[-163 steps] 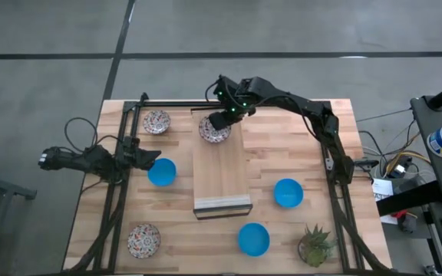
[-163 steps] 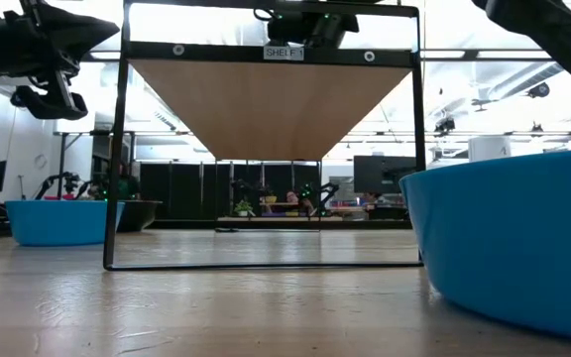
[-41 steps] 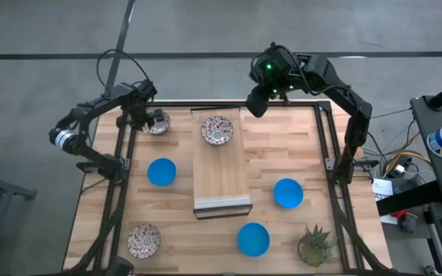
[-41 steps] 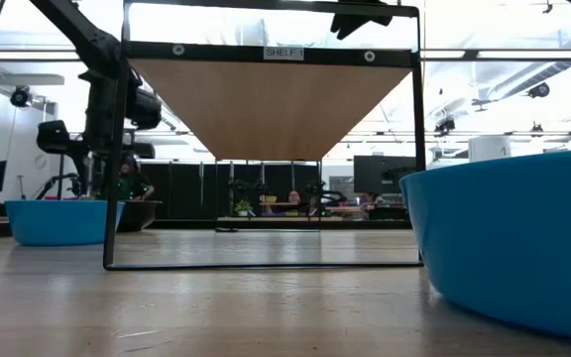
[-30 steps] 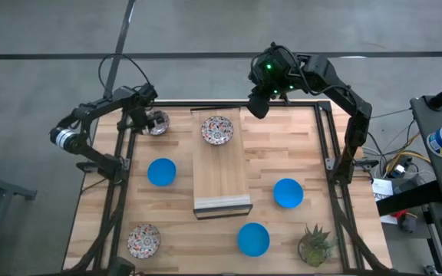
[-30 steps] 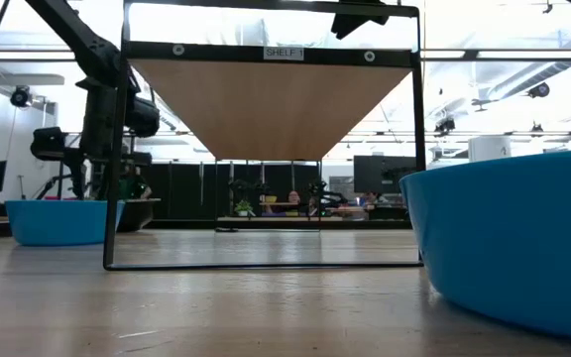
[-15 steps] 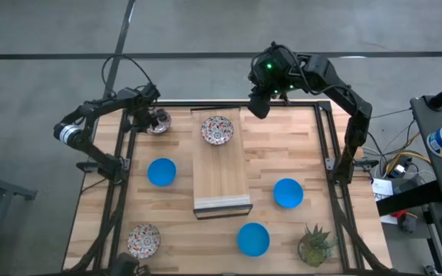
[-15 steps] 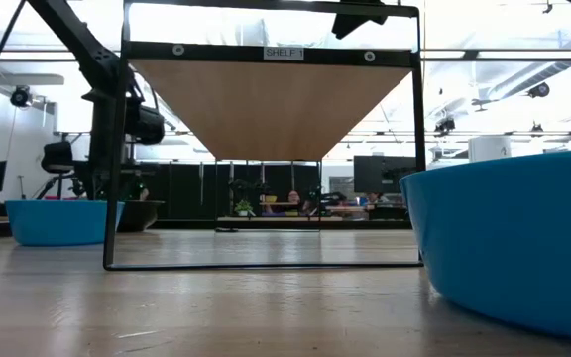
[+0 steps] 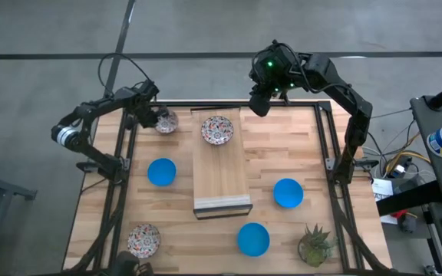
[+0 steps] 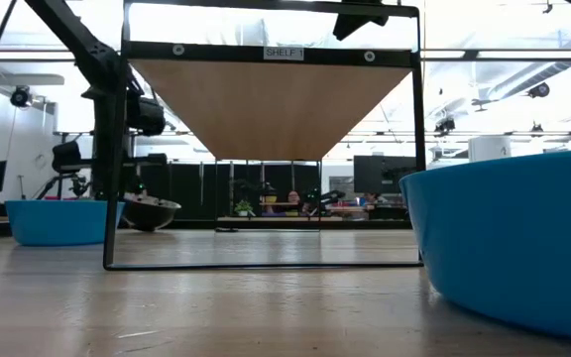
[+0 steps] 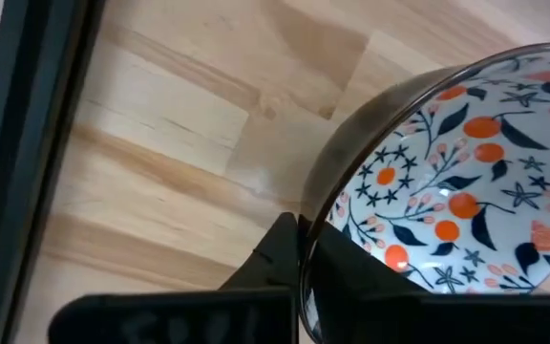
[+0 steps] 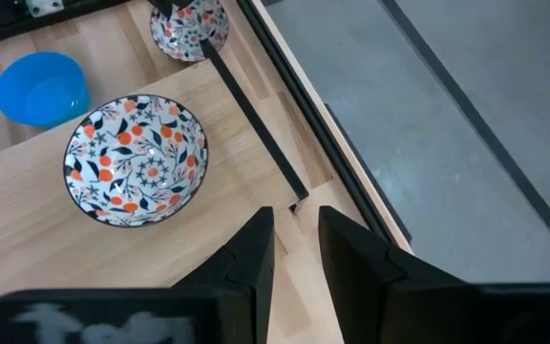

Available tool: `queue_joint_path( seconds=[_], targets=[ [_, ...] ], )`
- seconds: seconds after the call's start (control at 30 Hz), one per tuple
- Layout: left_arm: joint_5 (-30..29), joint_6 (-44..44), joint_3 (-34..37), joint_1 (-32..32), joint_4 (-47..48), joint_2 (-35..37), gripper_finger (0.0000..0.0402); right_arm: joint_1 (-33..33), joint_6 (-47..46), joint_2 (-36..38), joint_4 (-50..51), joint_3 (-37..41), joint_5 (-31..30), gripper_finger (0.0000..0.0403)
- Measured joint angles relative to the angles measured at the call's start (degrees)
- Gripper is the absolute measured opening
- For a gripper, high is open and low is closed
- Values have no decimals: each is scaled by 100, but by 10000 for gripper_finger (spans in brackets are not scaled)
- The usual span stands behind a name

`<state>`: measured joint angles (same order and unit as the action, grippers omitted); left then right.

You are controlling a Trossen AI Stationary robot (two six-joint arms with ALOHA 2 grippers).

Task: Pick & Place Mini bowls
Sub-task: Stack the top white patterned bowl on top of the white patterned bowl on the shelf

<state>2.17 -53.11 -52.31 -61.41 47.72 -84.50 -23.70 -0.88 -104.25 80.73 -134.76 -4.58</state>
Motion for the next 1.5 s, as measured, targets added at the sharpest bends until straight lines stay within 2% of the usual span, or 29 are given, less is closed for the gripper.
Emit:
queue_joint_path(
  seconds=[0.4, 0.77, 1.13, 1.5],
  targets=[
    [29, 300, -27, 16, -20, 295, 2, 2, -131, 0, -11, -1, 0, 75],
    [962, 202, -122, 17, -20, 616, 1, 2, -201, 0, -10, -2, 0, 73],
    [2012, -65, -240, 26, 9, 1562, 1, 7, -195, 0, -7, -2, 0, 73],
    [2525, -229, -572, 248, 245, 2529, 1, 4, -492, 0, -2, -2, -1, 66]
  ],
)
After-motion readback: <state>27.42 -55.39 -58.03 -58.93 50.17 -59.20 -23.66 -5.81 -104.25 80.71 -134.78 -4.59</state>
